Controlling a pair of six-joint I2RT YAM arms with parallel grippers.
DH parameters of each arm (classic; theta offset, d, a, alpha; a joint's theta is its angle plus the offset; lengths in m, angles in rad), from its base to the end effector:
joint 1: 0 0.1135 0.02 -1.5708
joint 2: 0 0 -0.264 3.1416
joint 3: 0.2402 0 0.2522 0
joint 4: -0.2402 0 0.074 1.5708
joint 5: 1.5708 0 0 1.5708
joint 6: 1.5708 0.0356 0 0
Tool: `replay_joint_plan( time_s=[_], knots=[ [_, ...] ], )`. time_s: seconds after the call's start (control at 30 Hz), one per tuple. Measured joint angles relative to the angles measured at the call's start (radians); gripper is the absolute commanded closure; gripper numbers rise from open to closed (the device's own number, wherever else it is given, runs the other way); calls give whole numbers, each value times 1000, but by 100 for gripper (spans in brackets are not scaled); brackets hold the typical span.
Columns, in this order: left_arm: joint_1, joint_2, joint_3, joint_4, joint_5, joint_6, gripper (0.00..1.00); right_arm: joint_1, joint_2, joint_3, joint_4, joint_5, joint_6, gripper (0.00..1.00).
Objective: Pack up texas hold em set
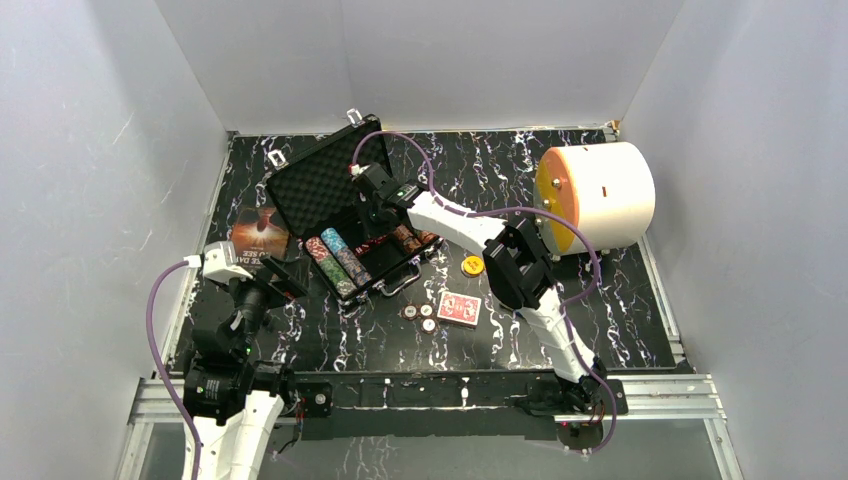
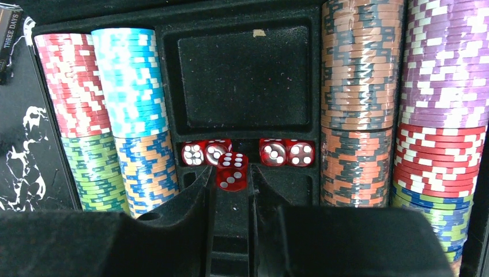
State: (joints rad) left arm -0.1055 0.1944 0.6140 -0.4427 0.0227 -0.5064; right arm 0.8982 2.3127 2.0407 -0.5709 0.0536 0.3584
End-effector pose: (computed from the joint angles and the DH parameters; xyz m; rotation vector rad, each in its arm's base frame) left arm 0.0693 -0.0082 0.3166 -0.3041 1.5870 -0.4930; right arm 0.3275 0.4082 0.2183 -0.6359 2.3936 0.5007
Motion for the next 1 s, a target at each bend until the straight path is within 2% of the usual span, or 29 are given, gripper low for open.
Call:
replay_joint_plan(
  time_s=[1.0],
  knots=[
    [0,1,0,0,-5,0,2,2,41,0,20,18,0,72]
  ],
)
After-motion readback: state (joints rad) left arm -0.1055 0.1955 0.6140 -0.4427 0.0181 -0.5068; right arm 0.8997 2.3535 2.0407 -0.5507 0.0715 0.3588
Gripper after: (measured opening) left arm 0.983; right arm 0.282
